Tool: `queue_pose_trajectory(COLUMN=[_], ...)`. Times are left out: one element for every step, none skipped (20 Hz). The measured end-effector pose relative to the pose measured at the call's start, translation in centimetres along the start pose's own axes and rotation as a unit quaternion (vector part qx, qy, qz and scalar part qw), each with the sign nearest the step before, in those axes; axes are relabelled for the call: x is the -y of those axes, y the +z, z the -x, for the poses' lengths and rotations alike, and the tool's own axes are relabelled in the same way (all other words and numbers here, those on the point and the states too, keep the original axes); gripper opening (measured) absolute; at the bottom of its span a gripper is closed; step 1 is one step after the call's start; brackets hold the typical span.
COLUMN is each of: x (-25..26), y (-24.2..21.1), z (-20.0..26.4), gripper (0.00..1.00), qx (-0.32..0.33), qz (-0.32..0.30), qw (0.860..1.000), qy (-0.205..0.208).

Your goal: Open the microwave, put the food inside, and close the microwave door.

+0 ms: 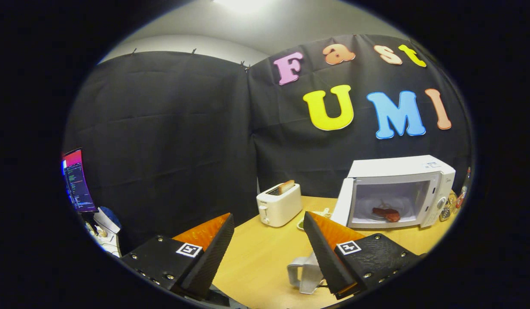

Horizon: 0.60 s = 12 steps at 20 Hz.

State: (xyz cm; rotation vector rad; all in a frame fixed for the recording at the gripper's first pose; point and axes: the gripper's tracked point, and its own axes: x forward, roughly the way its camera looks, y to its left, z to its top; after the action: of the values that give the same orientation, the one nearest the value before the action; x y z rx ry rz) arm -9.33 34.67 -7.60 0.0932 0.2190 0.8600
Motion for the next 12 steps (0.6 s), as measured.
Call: queue_pose_trajectory(x=[-0.8, -1.3, -1.8, -2.0, -2.2, -2.2, -1.7, -1.2, -1.1, 0.2, 1.6, 2.2], y=[-0.8, -1.6, -2.5, -3.4, -4.3, -5.3, -6.1, -6.8, -7.8, -8.5, -8.6, -9.1], z=[-0.5, -0.8, -1.0, -1.2, -1.4, -1.6, -1.8, -1.8, -1.9, -3.1, -1.9, -1.7], gripper=[0.98, 0.98, 0.98, 0.96, 0.88, 0.87, 0.77, 0.67, 0.56, 0.57, 0.31, 0.06], qx=[-0.007, -0.016, -0.023, -0.031, -0.041, -0.052, -0.062, -0.07, -0.084, -0.087, -0.086, -0.096], qz=[0.003, 0.005, 0.006, 0.006, 0.005, 0.003, 0.001, -0.002, -0.012, -0.017, -0.028, -0.048], qw=[1.0, 1.0, 1.0, 0.999, 0.999, 0.998, 0.998, 0.997, 0.996, 0.996, 0.996, 0.994], qy=[0.008, 0.014, 0.021, 0.024, 0.027, 0.03, 0.023, 0.017, 0.026, -0.009, -0.026, -0.026])
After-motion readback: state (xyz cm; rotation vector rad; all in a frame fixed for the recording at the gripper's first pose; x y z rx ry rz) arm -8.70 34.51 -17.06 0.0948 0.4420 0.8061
